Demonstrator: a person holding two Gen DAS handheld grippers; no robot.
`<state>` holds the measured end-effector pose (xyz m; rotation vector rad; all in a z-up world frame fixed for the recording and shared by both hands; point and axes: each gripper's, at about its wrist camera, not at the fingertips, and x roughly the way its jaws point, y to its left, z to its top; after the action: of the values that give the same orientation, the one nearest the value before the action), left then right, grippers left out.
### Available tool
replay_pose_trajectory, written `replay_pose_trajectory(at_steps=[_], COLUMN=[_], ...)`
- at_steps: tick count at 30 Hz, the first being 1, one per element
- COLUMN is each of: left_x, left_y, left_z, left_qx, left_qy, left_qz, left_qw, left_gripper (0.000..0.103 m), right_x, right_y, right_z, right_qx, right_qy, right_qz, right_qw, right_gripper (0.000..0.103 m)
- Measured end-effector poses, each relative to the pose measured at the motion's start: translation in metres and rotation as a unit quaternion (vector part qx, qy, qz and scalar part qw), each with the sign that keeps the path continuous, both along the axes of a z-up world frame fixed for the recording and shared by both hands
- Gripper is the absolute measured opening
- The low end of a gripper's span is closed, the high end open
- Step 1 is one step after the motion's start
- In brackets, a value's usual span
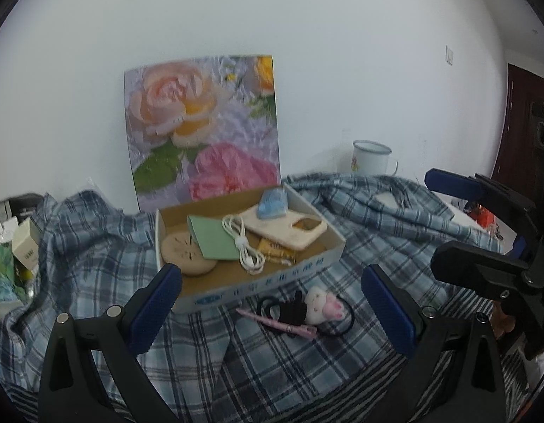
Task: Organize soft objects
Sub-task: 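Withdraw both grippers from the box toward the hair tie and bunny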
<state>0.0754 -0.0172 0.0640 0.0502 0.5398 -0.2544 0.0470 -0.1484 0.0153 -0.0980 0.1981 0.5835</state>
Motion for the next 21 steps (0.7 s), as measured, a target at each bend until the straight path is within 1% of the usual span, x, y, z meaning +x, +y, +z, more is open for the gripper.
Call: replay_pose_trajectory(at_steps=[5, 11, 16, 21], left_x=[0.006, 0.015, 0.019, 0.023], left_y=[0.000, 0.000, -0.002, -0.001], left_z=[-0.024, -0.044, -0.054, -0.059], left_qx=[0.003, -0.004, -0.006, -0.009], left_qy=[0.025, 0.053, 0.070, 0.083], left_qz=[0.000, -0.005, -0.008, -0.006], left_qw=[0.9997, 0.9986, 0.9975, 0.9965], left_gripper=[0.103, 0.103, 0.103, 0.103], right_x=[0.009, 0.024, 0.034, 0.040], right_y=[0.004, 0.003, 0.003, 0.003], right_z=[-0.020, -0.043, -0.058, -0.063], right_qx=[-0.013, -0.023, -0.031, -0.031], right_qy=[0.014, 0.040, 0.069, 0.087], right_qz=[0.004, -0.002, -0.005, -0.001], right_qw=[1.000, 0.999, 0.997, 0.996], right_gripper=[0.102, 0.102, 0.102, 0.102])
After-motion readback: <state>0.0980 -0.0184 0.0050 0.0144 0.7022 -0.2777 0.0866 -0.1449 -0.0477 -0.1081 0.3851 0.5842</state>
